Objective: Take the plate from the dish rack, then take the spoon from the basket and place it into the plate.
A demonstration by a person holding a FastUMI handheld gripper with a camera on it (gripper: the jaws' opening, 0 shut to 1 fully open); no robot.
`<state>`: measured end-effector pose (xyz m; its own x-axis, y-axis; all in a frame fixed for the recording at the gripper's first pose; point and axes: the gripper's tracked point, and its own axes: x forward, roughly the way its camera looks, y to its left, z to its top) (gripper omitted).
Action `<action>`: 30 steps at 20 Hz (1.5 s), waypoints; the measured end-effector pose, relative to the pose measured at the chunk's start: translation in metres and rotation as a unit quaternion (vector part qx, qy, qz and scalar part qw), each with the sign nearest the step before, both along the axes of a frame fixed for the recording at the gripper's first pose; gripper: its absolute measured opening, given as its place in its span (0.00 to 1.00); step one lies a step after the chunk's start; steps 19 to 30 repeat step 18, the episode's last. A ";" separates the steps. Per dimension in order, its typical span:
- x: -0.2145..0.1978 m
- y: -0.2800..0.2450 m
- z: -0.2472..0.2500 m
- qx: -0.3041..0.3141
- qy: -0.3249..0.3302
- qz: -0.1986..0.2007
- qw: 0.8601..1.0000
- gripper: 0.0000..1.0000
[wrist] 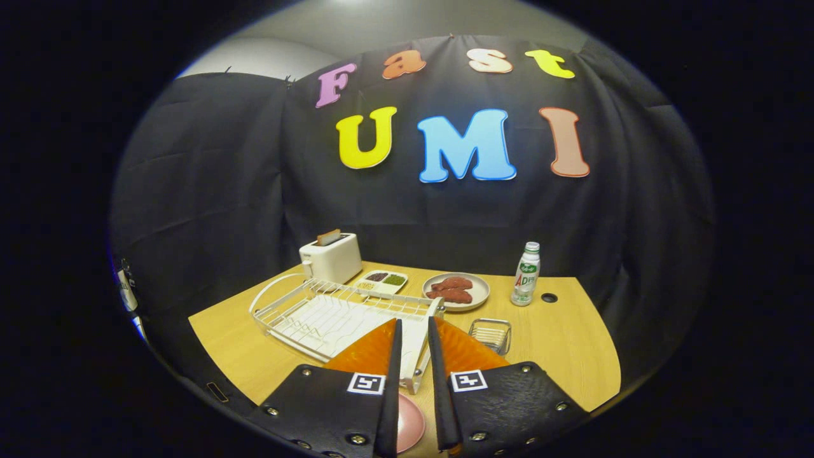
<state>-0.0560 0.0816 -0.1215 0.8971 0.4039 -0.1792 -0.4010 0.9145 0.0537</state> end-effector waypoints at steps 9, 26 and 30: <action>0.022 -0.055 0.052 0.000 -0.057 -0.105 0.993 0.25; 0.042 -0.090 0.061 0.001 -0.066 -0.145 0.987 0.28; 0.042 -0.090 0.061 0.001 -0.066 -0.145 0.987 0.28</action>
